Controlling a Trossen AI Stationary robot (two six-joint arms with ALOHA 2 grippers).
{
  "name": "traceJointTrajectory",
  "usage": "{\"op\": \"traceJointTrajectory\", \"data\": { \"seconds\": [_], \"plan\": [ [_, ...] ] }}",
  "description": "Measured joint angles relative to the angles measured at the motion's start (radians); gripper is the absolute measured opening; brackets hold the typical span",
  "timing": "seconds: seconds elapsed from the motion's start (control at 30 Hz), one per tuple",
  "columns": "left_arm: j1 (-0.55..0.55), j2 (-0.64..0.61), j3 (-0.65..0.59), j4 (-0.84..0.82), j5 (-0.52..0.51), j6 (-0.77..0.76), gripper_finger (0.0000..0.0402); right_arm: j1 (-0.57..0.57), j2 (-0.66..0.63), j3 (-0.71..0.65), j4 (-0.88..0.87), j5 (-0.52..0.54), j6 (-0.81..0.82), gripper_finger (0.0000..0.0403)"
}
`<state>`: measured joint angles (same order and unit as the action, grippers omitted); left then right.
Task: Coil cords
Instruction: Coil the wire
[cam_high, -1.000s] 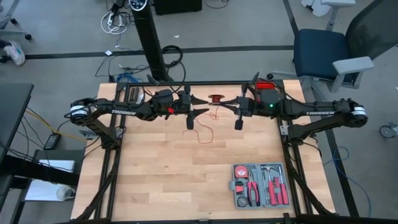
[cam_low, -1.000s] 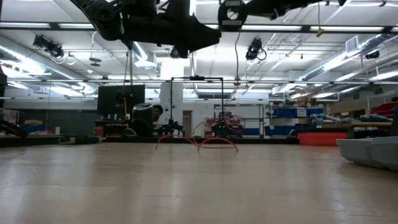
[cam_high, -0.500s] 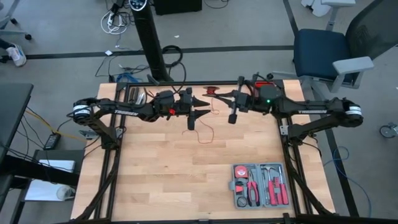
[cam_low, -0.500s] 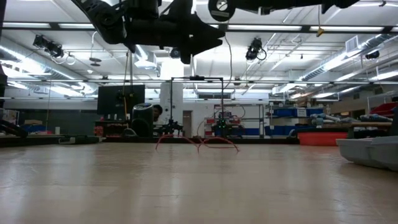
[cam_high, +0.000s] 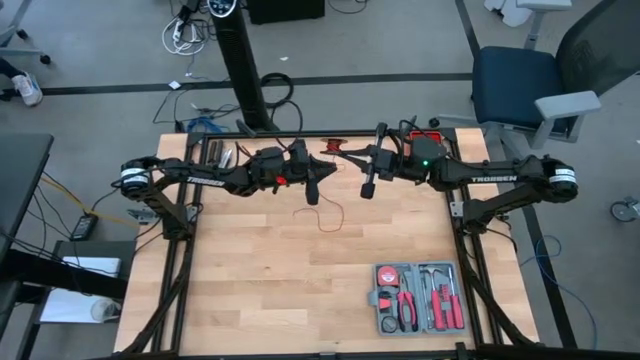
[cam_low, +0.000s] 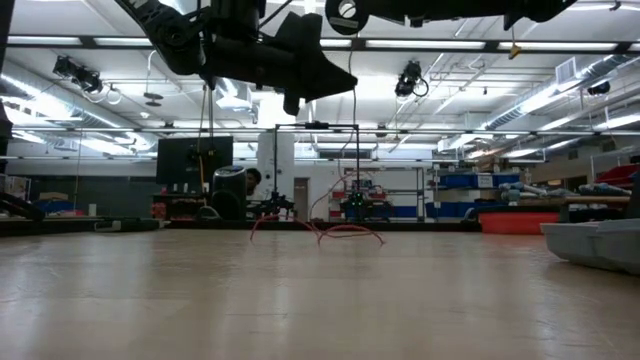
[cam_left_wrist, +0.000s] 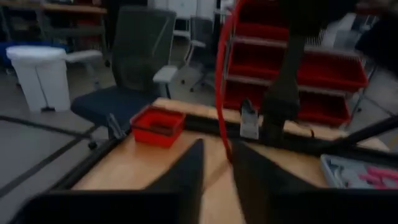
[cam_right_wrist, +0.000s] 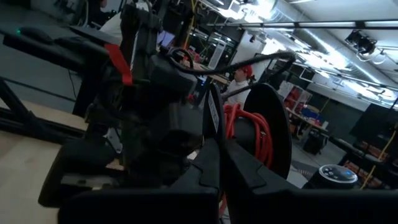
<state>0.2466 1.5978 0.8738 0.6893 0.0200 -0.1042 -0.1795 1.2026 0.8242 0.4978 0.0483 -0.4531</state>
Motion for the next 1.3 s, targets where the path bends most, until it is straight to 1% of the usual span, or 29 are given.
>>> {"op": "traceJointTrajectory", "data": {
  "seconds": [0.07, 0.1, 0.2, 0.3, 0.47, 0.6, 0.7, 0.8, 0.9, 0.97, 1.03, 1.1, 1.23, 1.3],
  "plan": [
    [0.001, 0.000, 0.000, -0.021, 0.001, 0.005, 0.0026, 0.000, 0.000, 0.000, 0.000, 0.000, 0.007, 0.0000],
    [0.002, 0.000, 0.000, -0.021, 0.001, 0.007, 0.0014, 0.000, 0.000, 0.000, 0.001, 0.000, 0.013, 0.0000],
    [0.003, 0.000, 0.000, -0.035, -0.009, 0.034, 0.0004, 0.001, -0.002, 0.000, -0.002, -0.004, 0.032, 0.0000],
    [0.020, -0.017, -0.001, -0.101, -0.007, 0.063, 0.0002, 0.003, -0.029, 0.000, -0.082, -0.004, 0.033, 0.0000],
    [0.057, -0.097, 0.000, -0.253, -0.003, 0.121, 0.0001, -0.009, -0.117, 0.000, -0.310, -0.004, 0.040, 0.0000],
    [0.066, -0.153, 0.000, -0.282, 0.063, 0.127, 0.0001, -0.038, -0.168, 0.000, -0.464, -0.025, 0.078, 0.0000],
    [0.066, -0.180, 0.000, -0.254, 0.109, 0.159, 0.0000, -0.075, -0.164, 0.000, -0.533, -0.117, 0.113, 0.0000],
    [0.065, -0.185, 0.000, -0.249, 0.166, 0.235, 0.0000, -0.120, -0.134, 0.000, -0.542, -0.262, 0.180, 0.0000],
    [0.059, -0.185, 0.000, -0.235, 0.195, 0.309, 0.0000, -0.146, -0.087, 0.000, -0.541, -0.385, 0.233, 0.0000],
    [0.047, -0.185, 0.000, -0.232, 0.195, 0.381, 0.0000, -0.151, -0.056, 0.000, -0.532, -0.427, 0.244, 0.0000],
    [0.035, -0.184, -0.002, -0.211, 0.195, 0.449, 0.0000, -0.152, -0.023, 0.001, -0.517, -0.447, 0.244, 0.0000],
    [0.024, -0.183, -0.002, -0.175, 0.195, 0.524, 0.0000, -0.152, 0.008, 0.001, -0.481, -0.479, 0.244, 0.0000],
    [0.011, -0.176, -0.002, -0.125, 0.198, 0.690, 0.0000, -0.152, 0.067, 0.002, -0.354, -0.607, 0.251, 0.0000],
    [0.011, -0.162, -0.002, -0.100, 0.208, 0.742, 0.0000, -0.153, 0.097, 0.002, -0.278, -0.662, 0.269, 0.0000]
  ]
}}
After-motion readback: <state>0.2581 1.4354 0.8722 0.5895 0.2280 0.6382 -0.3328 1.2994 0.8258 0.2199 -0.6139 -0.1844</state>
